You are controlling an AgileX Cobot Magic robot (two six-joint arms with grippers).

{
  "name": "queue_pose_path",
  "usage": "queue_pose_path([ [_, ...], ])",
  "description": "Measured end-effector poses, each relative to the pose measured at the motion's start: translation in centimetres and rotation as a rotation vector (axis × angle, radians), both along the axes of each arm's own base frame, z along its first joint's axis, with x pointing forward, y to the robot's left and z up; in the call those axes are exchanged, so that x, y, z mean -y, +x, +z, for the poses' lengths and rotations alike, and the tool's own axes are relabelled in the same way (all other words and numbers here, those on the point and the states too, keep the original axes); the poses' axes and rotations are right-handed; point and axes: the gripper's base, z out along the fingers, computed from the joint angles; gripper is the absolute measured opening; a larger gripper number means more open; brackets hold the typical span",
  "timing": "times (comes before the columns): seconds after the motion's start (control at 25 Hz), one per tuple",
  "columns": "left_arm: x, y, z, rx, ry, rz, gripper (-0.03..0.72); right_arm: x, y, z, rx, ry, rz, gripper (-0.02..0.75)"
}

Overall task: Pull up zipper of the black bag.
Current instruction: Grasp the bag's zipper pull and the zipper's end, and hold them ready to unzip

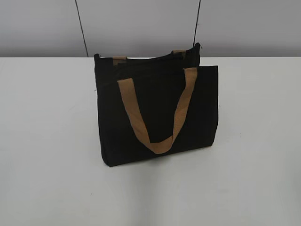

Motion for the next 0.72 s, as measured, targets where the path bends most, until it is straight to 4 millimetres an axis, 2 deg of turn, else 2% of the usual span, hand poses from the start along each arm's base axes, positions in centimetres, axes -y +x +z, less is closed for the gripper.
queue_pose_path([
  [0.56, 0.0, 0.2, 0.0, -0.007, 0.001, 0.0, 0.246, 0.0, 0.0, 0.0, 0.0, 0.0, 0.0, 0.39],
  [0.72, 0.1, 1.1, 1.6, 0.039, 0.0, -0.005, 0.246, 0.0, 0.0, 0.0, 0.0, 0.0, 0.0, 0.39],
])
